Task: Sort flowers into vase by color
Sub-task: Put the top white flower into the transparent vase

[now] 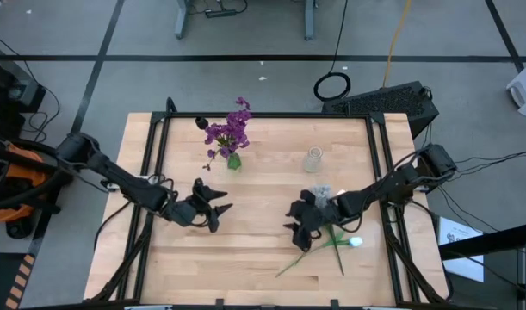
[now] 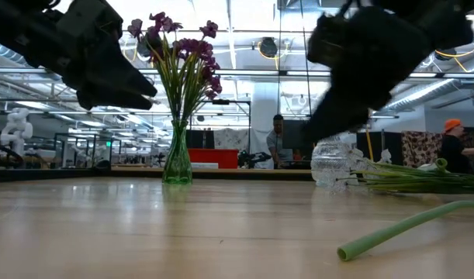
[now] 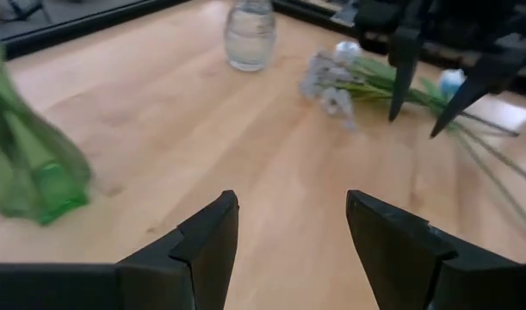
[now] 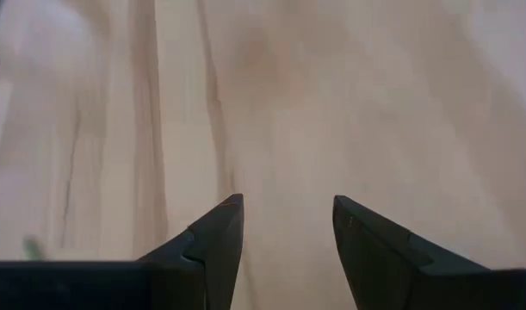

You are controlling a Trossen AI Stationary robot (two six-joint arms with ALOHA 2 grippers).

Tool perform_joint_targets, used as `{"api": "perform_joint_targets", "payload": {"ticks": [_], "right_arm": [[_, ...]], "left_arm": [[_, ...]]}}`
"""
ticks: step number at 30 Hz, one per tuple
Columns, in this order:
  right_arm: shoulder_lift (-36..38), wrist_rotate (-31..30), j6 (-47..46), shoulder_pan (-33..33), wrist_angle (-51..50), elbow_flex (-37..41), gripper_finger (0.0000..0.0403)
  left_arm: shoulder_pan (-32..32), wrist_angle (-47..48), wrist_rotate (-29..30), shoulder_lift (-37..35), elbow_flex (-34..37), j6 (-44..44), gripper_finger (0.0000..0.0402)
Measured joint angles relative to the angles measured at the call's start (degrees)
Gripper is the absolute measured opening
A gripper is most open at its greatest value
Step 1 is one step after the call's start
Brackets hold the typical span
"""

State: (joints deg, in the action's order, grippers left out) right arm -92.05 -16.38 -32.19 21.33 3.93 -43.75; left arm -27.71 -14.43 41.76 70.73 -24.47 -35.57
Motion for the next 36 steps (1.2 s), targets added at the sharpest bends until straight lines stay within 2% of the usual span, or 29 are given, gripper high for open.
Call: {"api": "perform_joint_targets", "payload": {"ticks": [7,11,17,27,31,36], "right_arm": [[2.6,-1.9,-12.8,7.4,-8.4,0.0,0.0171],[5.2,-5.8,-19.9,11.5,-9.8,0.0,0.0171],[7.9,-7.4,-28.5,17.1,-9.7,0.0,0.0171],[8.2,-17.8,-42.8,25.1,-10.1,0.0,0.0171],[8.2,-17.4,-43.9,25.7,-12.0,0.0,0.0171],[8.2,-13.6,-49.8,25.6,-20.7,0.0,0.0171]], "left_arm": [[-1.4,-8.2,-1.1,6.8,0.0,0.4,0.0222],[-1.4,-12.6,-2.7,11.1,-0.1,0.5,0.0222],[-1.8,-17.5,-6.3,17.3,-2.5,4.6,0.0222],[-4.8,-17.7,-8.0,22.5,-9.0,9.5,0.0222],[-5.9,-17.6,-8.0,22.9,-9.8,9.4,0.0222],[-6.9,-17.6,-7.7,22.9,-9.9,9.0,0.0222]]}}
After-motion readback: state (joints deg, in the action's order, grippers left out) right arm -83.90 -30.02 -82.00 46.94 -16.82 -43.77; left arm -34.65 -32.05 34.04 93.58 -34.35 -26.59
